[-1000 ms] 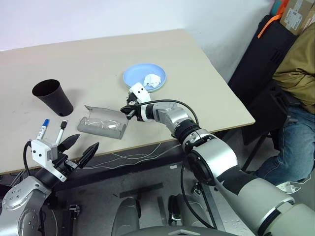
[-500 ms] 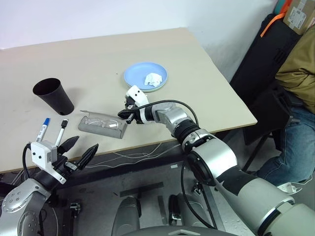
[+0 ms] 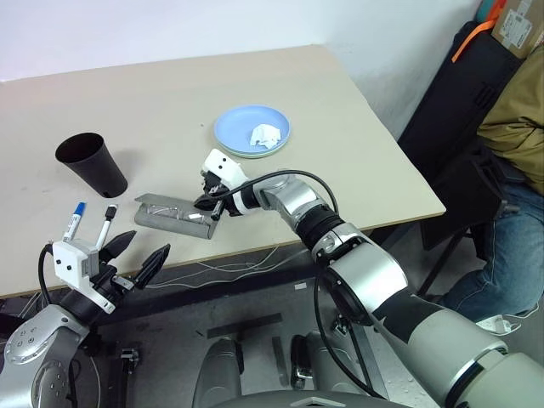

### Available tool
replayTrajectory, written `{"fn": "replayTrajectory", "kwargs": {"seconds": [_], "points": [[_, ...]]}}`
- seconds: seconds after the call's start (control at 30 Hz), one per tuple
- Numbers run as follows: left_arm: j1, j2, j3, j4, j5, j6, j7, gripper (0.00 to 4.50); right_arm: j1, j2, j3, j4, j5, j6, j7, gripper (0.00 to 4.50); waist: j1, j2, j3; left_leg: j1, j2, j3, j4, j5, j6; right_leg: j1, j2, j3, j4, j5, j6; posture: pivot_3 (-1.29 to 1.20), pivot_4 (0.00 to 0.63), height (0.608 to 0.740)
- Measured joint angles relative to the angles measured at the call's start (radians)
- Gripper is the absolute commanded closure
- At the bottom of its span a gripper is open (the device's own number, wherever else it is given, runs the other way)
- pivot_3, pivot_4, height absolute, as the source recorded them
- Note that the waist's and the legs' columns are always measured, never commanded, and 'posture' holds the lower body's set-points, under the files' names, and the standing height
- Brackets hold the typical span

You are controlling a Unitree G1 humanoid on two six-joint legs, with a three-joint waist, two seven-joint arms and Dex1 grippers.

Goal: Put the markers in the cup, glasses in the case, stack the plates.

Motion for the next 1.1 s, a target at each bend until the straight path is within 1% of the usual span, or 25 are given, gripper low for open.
{"fn": "replayTrajectory", "kwargs": {"seconds": [0.43, 0.7, 0.93, 1.1], "points": [[0.0, 0.002, 0.0, -0.004, -0.001, 0.02, 0.022, 0.0, 0.061, -0.005, 0.116, -0.185, 0.005, 0.099, 0.041, 4.48, 0.0, 0.0, 0.001, 0.0, 0.0, 0.0, -0.001, 0.0, 0.0, -0.001, 0.0, 0.0, 0.0, 0.0, -0.001, 0.0, 0.15, 0.706], [-0.001, 0.003, 0.001, -0.004, -0.001, 0.026, 0.025, 0.0, 0.087, -0.007, 0.18, -0.231, 0.004, 0.098, 0.007, 4.48, -0.001, 0.001, 0.001, 0.0, 0.0, 0.0, -0.001, 0.0, 0.0, -0.001, 0.0, 0.0, 0.0, -0.001, -0.001, 0.0, 0.15, 0.706], [0.001, 0.004, 0.013, -0.004, -0.013, 0.034, 0.037, 0.0, 0.087, -0.007, 0.199, -0.229, 0.005, 0.088, -0.01, 4.48, -0.002, 0.002, 0.002, 0.001, 0.0, 0.0, -0.001, 0.0, 0.0, 0.0, 0.0, 0.0, 0.0, -0.001, -0.001, 0.0, 0.15, 0.706], [-0.001, 0.005, 0.056, -0.004, -0.045, 0.043, 0.05, 0.0, 0.081, -0.008, 0.161, -0.235, 0.064, 0.118, -0.001, 4.48, 0.0, 0.001, 0.003, 0.0, 0.0, -0.001, -0.001, 0.0, 0.0, -0.001, 0.0, 0.0, 0.0, -0.001, -0.001, 0.0, 0.15, 0.706]]}}
